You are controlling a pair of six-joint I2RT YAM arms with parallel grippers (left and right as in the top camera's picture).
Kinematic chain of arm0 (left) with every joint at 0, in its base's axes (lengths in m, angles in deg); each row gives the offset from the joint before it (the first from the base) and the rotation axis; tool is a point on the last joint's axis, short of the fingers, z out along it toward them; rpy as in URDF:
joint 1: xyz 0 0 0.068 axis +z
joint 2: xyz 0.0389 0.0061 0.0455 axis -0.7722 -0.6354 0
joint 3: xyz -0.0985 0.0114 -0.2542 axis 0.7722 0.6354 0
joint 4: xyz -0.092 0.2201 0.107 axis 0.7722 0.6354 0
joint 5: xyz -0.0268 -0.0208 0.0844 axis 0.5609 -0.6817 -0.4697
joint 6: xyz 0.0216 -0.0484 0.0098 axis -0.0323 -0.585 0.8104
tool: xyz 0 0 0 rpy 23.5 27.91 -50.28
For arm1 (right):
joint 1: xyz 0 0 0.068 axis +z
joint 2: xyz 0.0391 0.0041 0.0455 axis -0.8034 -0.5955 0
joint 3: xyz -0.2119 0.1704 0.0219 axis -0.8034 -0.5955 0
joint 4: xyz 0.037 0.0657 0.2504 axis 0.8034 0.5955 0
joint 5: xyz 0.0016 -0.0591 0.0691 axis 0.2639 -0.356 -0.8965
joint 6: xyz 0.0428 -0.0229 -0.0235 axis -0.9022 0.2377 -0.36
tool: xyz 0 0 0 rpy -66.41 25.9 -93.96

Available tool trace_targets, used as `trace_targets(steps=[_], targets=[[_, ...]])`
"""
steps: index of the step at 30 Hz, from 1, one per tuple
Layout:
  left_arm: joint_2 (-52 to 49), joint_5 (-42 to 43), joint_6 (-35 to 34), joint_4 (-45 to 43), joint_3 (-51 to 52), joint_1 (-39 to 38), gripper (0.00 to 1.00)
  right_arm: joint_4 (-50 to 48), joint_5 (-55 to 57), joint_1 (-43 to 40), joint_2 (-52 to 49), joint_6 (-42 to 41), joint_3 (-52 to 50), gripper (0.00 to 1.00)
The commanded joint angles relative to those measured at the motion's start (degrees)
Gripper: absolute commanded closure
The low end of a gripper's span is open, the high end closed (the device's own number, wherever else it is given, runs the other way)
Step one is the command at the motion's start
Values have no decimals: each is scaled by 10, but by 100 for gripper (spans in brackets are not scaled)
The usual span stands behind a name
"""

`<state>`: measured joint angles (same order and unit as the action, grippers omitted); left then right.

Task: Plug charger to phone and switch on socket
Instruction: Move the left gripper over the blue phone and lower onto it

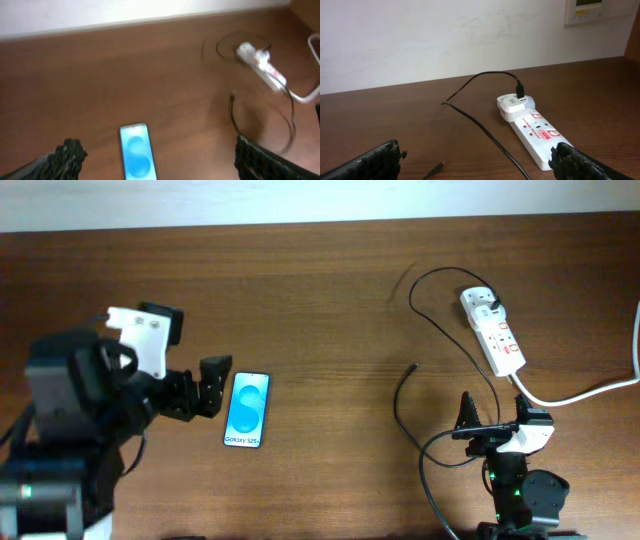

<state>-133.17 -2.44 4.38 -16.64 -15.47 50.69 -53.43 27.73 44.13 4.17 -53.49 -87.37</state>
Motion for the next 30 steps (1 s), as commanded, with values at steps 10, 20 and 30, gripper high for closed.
trace_targets(steps=[10,20,30], targets=[[-172,-9,-4,103,-11,-2,1,4,3,3,4,2,-3,2],[-184,-118,-69,8,129,-77,1,4,3,3,4,2,-3,2],[-188,-176,-83,-100,256,-94,1,4,3,3,4,2,-3,2]])
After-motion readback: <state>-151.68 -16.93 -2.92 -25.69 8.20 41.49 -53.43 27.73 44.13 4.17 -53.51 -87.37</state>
